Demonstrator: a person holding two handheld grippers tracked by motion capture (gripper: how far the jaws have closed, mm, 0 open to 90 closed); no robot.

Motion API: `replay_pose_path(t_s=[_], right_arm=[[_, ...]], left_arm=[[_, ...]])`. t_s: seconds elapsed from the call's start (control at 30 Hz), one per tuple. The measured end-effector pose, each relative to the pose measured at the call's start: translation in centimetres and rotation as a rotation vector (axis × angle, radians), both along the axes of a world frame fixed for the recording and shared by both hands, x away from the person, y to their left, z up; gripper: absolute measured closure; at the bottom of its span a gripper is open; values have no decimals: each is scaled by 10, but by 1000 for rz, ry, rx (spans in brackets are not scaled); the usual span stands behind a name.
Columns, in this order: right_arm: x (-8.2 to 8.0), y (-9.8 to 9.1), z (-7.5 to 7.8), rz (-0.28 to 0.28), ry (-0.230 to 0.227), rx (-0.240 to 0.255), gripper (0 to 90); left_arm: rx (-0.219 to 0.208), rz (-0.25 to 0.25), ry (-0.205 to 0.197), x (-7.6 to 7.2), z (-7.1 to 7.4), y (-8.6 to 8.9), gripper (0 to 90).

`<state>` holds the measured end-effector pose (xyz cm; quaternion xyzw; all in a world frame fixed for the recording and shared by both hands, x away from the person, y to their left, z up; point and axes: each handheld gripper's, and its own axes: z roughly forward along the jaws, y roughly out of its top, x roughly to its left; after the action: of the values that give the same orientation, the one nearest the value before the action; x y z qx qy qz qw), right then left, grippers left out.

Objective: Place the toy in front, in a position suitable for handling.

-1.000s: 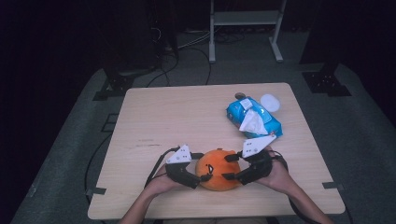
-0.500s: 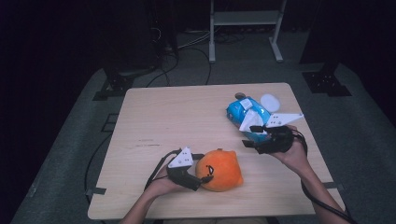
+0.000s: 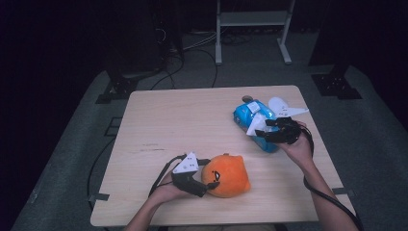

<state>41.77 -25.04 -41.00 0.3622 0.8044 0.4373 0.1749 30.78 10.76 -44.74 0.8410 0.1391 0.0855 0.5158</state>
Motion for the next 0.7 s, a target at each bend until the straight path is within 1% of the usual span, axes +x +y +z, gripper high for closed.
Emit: replay_pose_path(t_s=[0.1, 0.13, 0.23, 0.27, 0.37, 0.4, 0.43, 0.47, 0.53, 0.6, 0.7], right_arm=[[4, -2, -4, -16, 7, -3, 328], [7, -3, -8, -35, 19, -14, 340], [9, -4, -12, -46, 33, -17, 368], [10, -4, -15, -53, 37, -27, 385], [10, -4, -19, -63, 42, -38, 433], [10, -5, -19, -67, 44, -36, 457], [10, -5, -19, -67, 44, -36, 457], [10, -6, -20, -73, 51, -33, 497], [10, -6, -20, -77, 52, -37, 512], [11, -4, -21, -76, 60, -42, 564], [10, -3, -22, -84, 66, -46, 611]], left_arm=[[-2, 0, 1, 0, 0, 0, 169], [-4, 1, 2, 0, 0, 0, 169], [-6, 2, 2, 0, -1, 0, 169], [-7, 3, 4, 0, -1, 0, 169], [-11, 3, 5, 0, -1, 1, 168], [-11, 3, 5, 0, -1, 1, 168], [-11, 3, 5, 0, -1, 1, 168], [-12, 4, 6, 0, -2, 1, 168], [-13, 4, 6, 0, -2, 1, 168], [-13, 4, 6, 0, -2, 1, 168], [-14, 5, 6, 0, -2, 1, 168]])
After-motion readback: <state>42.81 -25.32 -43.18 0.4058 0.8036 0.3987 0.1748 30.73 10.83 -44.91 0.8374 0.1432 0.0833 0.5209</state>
